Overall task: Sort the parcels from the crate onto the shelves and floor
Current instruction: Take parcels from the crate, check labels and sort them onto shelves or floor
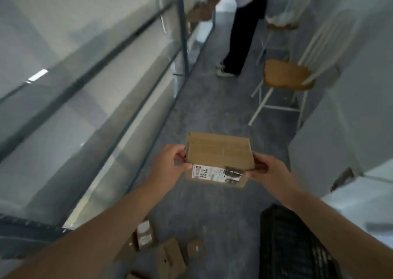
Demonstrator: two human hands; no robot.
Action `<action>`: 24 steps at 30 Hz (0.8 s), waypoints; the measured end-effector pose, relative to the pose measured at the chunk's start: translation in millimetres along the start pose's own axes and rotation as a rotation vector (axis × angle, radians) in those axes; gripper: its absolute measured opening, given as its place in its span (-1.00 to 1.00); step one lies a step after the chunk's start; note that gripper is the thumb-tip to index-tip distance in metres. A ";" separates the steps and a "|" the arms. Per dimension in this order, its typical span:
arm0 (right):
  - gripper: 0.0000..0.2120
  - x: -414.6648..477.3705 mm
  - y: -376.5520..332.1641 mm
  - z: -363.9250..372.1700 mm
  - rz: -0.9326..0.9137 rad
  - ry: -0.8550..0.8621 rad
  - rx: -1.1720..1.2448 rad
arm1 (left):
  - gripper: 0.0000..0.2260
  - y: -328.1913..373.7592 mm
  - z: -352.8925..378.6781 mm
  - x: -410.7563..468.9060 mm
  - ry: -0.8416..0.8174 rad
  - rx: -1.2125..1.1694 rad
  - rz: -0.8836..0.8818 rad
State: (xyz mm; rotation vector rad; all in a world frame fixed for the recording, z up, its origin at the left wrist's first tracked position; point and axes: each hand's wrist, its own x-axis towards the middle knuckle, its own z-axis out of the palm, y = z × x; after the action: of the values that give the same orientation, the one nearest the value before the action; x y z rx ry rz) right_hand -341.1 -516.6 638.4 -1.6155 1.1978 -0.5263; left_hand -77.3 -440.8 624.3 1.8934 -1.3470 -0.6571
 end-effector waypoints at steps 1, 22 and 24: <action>-0.57 -2.8 -22.5 -7.3 -0.064 -0.009 -0.038 | -0.64 18.6 -18.0 -7.8 0.063 -0.024 0.000; -0.41 -129.4 -321.5 165.9 -0.399 -0.527 0.209 | -0.25 118.4 -335.8 -300.3 0.509 -0.248 -0.050; -0.41 -150.5 -338.0 191.4 -0.409 -0.601 0.192 | -0.11 107.1 -357.5 -341.2 0.462 -0.205 -0.037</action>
State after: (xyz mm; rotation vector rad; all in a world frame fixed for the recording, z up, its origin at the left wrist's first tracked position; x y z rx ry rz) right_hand -100.4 -297.0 898.1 -1.6882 0.3639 -0.3522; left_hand 14.5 -48.6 930.2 1.7669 -0.9158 -0.3300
